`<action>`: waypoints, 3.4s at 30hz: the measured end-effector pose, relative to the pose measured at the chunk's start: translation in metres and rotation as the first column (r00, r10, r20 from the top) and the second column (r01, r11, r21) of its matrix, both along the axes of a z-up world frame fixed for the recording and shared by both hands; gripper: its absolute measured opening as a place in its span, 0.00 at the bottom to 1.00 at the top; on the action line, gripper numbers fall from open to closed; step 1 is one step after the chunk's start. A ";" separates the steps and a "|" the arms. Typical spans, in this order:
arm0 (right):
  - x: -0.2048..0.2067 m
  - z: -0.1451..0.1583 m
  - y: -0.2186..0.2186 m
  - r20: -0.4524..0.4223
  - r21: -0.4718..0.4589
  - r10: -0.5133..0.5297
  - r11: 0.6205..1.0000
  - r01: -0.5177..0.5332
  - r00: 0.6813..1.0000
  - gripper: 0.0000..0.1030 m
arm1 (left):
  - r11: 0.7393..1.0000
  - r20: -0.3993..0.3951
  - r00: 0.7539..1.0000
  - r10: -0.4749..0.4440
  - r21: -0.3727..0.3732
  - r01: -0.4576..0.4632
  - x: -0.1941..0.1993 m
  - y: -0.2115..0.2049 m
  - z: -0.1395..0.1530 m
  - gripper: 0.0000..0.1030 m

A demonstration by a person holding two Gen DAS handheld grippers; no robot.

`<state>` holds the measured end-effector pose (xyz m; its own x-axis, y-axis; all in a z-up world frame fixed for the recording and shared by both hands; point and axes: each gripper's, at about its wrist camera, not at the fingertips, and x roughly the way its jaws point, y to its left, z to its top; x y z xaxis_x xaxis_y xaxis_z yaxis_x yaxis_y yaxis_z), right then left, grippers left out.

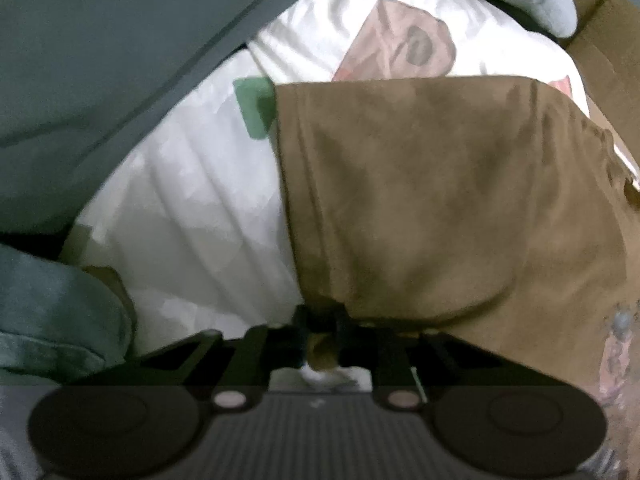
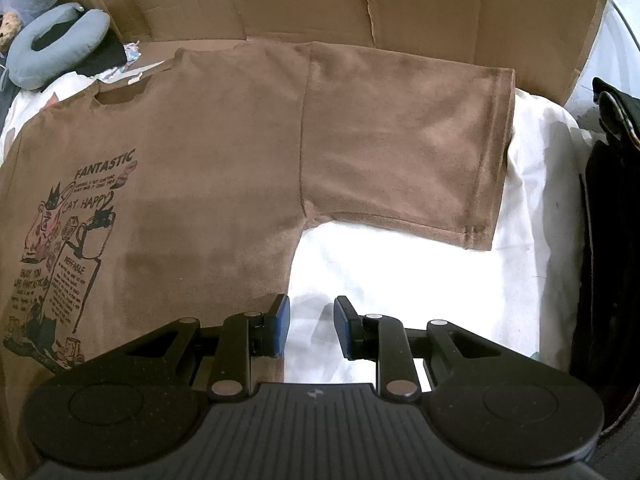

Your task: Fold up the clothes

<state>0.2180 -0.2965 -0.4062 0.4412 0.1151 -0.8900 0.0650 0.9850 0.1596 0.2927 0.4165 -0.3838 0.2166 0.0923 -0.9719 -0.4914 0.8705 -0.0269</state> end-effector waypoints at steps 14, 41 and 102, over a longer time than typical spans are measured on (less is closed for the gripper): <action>-0.009 0.003 -0.007 -0.006 0.008 -0.015 1.000 0.015 1.000 0.33 | 0.999 0.086 0.996 -0.008 0.036 0.005 0.013 -0.004 0.029 0.18; -0.036 -0.012 -0.008 0.007 0.065 0.026 0.998 -0.026 1.000 0.36 | 0.972 0.082 0.995 0.050 0.225 -0.067 0.025 -0.002 0.014 0.47; -0.289 0.329 -0.072 0.333 0.258 -0.077 0.966 -0.013 0.940 0.93 | 0.990 0.410 0.901 -0.139 0.034 0.137 -0.313 -0.198 0.338 0.99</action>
<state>-0.0707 -0.3690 -0.0768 0.7171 0.2969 -0.6306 -0.0058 0.9073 0.4206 -0.0205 0.2181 -0.0460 0.6072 0.0364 -0.7937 -0.3122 0.9295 -0.1962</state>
